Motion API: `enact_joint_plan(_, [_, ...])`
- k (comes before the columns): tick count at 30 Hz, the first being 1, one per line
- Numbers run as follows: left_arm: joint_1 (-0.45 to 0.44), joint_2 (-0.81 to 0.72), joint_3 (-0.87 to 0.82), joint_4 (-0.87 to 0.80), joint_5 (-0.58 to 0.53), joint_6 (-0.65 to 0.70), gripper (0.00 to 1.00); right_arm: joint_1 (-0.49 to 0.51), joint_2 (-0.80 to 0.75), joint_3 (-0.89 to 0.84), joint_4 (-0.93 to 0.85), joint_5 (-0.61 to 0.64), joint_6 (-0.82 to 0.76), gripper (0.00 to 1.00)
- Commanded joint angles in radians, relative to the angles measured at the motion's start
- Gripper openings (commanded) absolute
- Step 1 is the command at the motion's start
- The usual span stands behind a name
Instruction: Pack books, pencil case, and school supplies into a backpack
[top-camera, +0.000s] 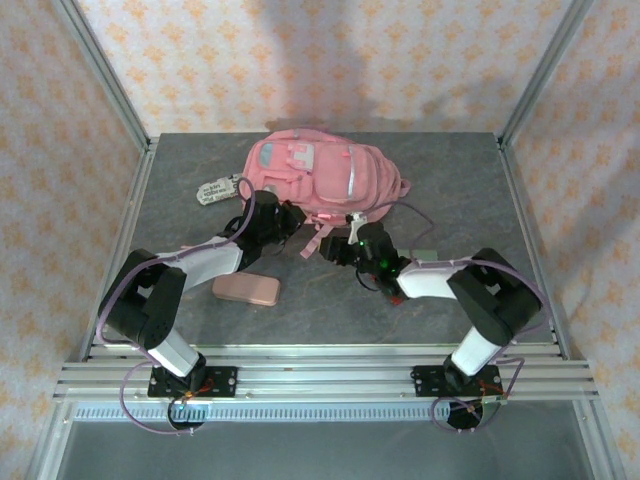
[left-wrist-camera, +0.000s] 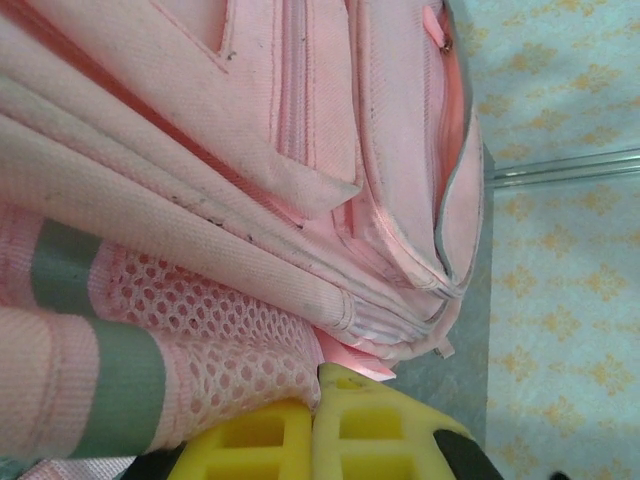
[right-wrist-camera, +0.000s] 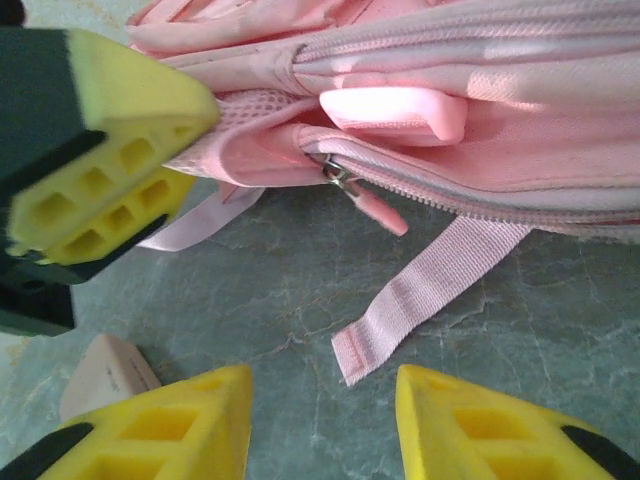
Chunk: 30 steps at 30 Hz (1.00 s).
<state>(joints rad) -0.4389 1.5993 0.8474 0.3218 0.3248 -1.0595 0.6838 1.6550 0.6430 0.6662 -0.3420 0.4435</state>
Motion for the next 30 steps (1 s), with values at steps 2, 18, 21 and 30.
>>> enact_joint_plan(2, [-0.013,-0.057,0.068,0.048,0.051,-0.023,0.0,0.008,0.049,0.034,0.178,0.066,-0.035,0.43])
enact_joint_plan(18, [-0.017,-0.076,0.086,0.069,0.077,-0.051,0.0,0.008,0.224,0.152,0.302,0.193,-0.129,0.44])
enact_joint_plan(21, [-0.016,-0.081,0.085,0.068,0.071,-0.048,0.0,0.008,0.236,0.174,0.275,0.198,-0.149,0.32])
enact_joint_plan(30, [-0.003,-0.086,0.078,0.024,0.016,0.004,0.0,0.008,0.146,0.127,0.099,0.229,-0.182,0.0])
